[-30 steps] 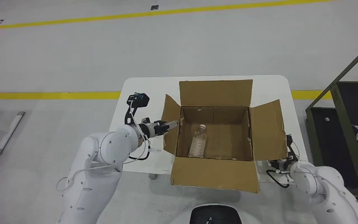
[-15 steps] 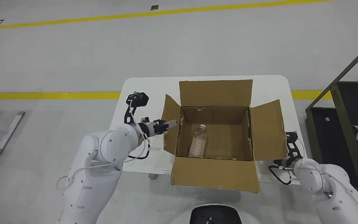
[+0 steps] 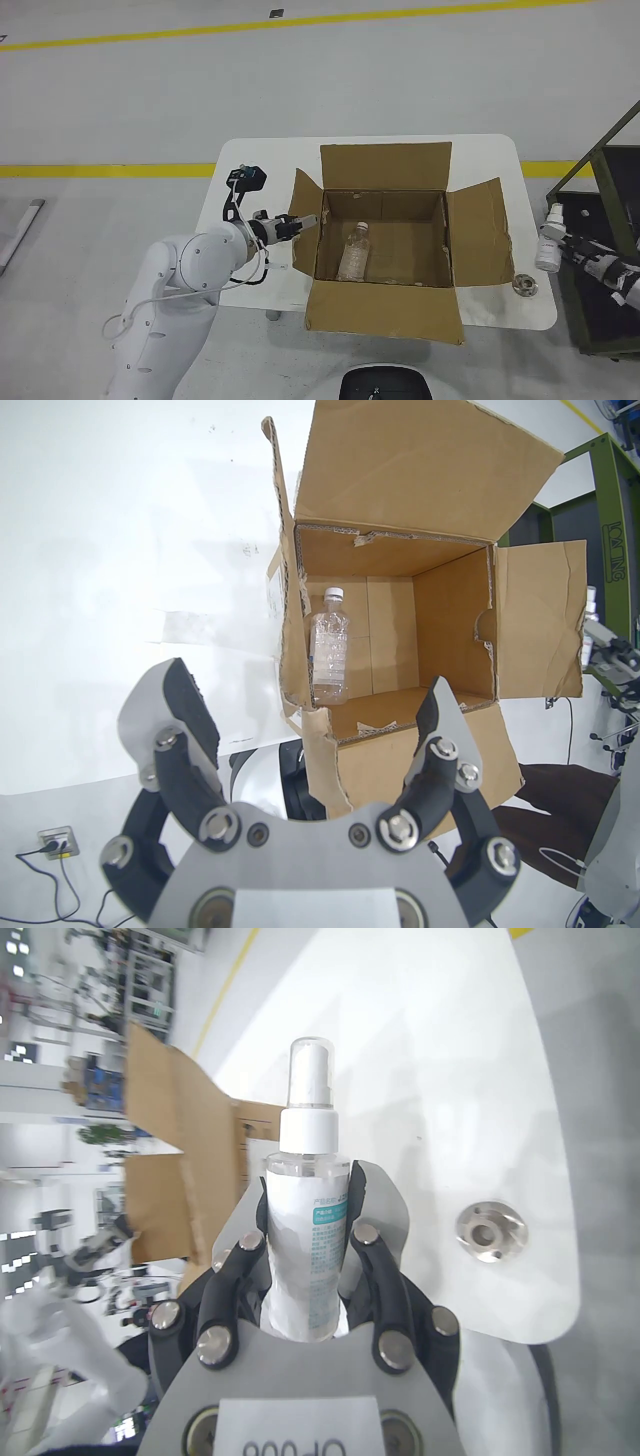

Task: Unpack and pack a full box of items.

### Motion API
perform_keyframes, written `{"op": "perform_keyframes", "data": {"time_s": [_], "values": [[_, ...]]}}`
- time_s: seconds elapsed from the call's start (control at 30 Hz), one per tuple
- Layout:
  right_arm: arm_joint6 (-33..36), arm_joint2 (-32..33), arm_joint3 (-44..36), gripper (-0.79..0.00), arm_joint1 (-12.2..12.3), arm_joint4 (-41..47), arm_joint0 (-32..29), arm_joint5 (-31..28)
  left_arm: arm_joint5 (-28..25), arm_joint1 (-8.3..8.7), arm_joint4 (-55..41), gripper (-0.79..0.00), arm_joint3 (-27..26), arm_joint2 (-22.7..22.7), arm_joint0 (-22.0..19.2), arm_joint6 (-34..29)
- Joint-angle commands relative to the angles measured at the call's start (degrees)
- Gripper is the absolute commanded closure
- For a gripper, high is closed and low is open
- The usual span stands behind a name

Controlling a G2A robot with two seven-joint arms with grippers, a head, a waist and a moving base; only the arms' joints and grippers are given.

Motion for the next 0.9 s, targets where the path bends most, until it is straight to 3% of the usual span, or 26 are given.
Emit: {"op": "perform_keyframes", "data": {"time_s": [0.0, 0.2, 0.63, 0.87], "values": [[0.98, 2.1, -1.82, 0.0, -0.02, 8.86, -0.44, -0.24, -0.09, -0.01, -0.12, -0.785, 0.03, -0.02, 0.05, 0.22], [5.44, 1.24, -7.84, 0.0, 0.29, 18.43, -1.74, 1.72, -0.16, 0.03, -0.31, -0.785, -0.13, -0.28, 0.54, 0.7], [1.61, -18.01, -13.31, 0.0, 1.47, 5.54, 2.81, 10.4, -0.21, 0.21, -0.32, -0.785, -0.36, -1.18, 1.23, 0.93], [1.61, -18.01, -13.31, 0.0, 1.47, 5.54, 2.81, 10.4, 0.55, 0.27, -0.75, -0.785, -0.76, -2.01, 2.19, 2.19]]}}
